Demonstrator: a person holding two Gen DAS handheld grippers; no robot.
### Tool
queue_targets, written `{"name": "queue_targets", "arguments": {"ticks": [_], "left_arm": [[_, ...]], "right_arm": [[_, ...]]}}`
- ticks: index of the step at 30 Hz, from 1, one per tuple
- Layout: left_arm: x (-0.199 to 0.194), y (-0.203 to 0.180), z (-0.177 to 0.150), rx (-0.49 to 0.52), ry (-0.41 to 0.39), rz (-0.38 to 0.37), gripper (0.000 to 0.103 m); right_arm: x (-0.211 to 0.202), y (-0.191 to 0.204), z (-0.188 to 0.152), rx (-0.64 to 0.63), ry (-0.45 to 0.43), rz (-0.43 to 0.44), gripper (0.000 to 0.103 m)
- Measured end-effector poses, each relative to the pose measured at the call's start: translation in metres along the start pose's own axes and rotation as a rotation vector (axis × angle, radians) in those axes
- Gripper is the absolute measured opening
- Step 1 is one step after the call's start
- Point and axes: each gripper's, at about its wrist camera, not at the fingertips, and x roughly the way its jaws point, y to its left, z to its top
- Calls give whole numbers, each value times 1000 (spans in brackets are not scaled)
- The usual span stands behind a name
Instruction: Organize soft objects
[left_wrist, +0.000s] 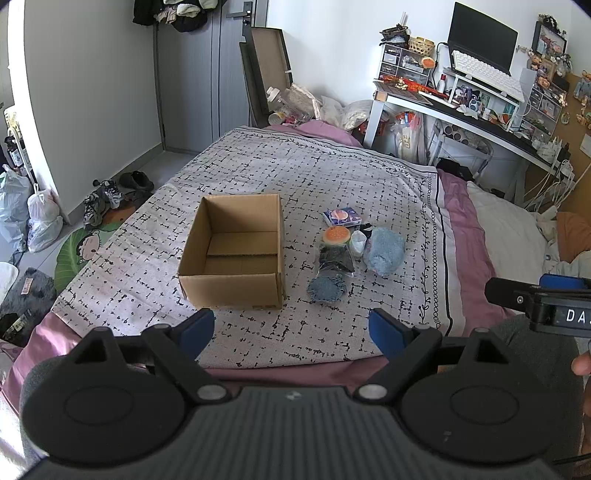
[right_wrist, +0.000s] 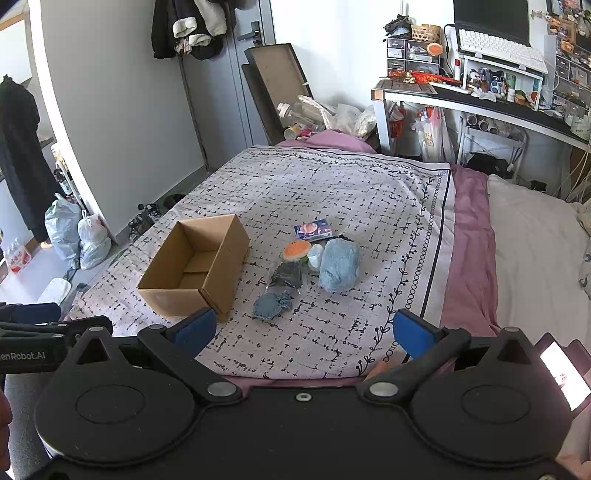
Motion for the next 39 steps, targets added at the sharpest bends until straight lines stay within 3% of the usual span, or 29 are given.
{"name": "queue_targets", "arguments": {"ticks": [24,39], "left_arm": [[0,0,2,-5,-13,2,90],[32,-6,0,-22,14,-4,90]], "right_arm": [[6,1,-4,9,12,18,103],[32,-12,-3,53,44,46,103]]}}
